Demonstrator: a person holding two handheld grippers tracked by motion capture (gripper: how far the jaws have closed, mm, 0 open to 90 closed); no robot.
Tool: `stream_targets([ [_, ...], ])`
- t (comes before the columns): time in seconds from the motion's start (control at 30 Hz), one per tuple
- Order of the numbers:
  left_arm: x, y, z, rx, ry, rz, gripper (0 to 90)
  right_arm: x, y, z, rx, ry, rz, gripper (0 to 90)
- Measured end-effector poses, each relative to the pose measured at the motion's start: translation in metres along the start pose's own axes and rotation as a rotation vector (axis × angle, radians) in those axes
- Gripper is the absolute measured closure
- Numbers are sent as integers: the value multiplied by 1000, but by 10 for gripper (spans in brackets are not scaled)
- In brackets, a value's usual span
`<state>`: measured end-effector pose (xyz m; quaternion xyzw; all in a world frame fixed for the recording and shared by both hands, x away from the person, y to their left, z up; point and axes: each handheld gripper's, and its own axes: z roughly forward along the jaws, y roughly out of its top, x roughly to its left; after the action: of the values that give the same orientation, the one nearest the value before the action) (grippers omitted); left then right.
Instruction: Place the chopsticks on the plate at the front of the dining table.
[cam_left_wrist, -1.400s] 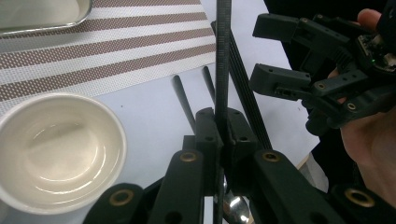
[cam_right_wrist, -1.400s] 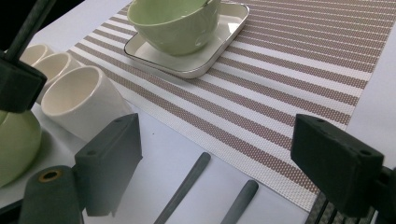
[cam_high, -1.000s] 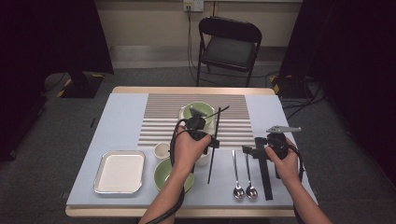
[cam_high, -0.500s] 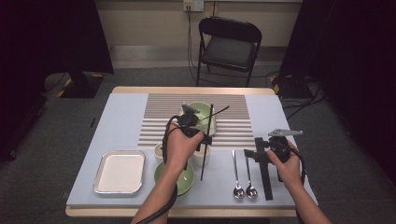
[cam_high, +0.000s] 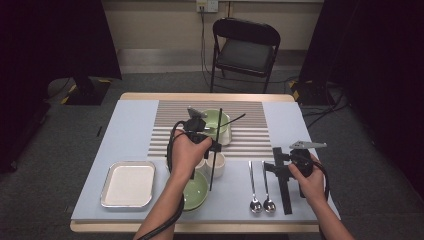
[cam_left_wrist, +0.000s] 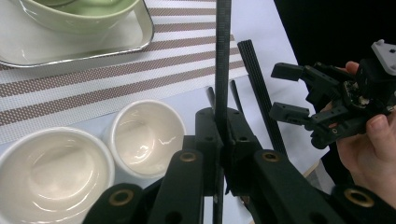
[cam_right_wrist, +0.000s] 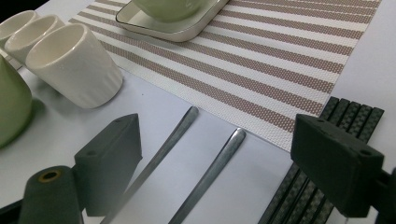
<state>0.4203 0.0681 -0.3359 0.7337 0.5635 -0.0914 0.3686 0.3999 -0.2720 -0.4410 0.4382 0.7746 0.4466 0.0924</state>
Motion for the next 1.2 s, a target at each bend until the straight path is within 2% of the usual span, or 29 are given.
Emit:
stream_targets([
  [0.23,1,6,-7,-4,0,0,860,-1,-5,-1,4,-3,4,154],
  [0.3,3,8,-9,-7,-10,-18,860,-2,-6,-2,4,-5,11,154],
  [0.43,5,12,-12,-6,-20,-23,860,-5,-8,-3,4,-6,16,154],
  [0.53,5,13,-13,-11,-18,-33,860,-6,-9,-4,8,-14,17,154],
  [0.63,5,17,-18,-15,-11,-18,860,-8,-11,-5,7,-16,19,154],
  [0.67,5,17,-19,-18,-12,-31,860,-10,-12,-6,6,-18,21,155],
  [0.9,7,20,-26,-22,-8,-30,860,-16,-16,-7,14,-31,30,154],
  [1.2,13,20,-34,-28,7,-35,860,-20,-21,-6,26,-52,12,155],
])
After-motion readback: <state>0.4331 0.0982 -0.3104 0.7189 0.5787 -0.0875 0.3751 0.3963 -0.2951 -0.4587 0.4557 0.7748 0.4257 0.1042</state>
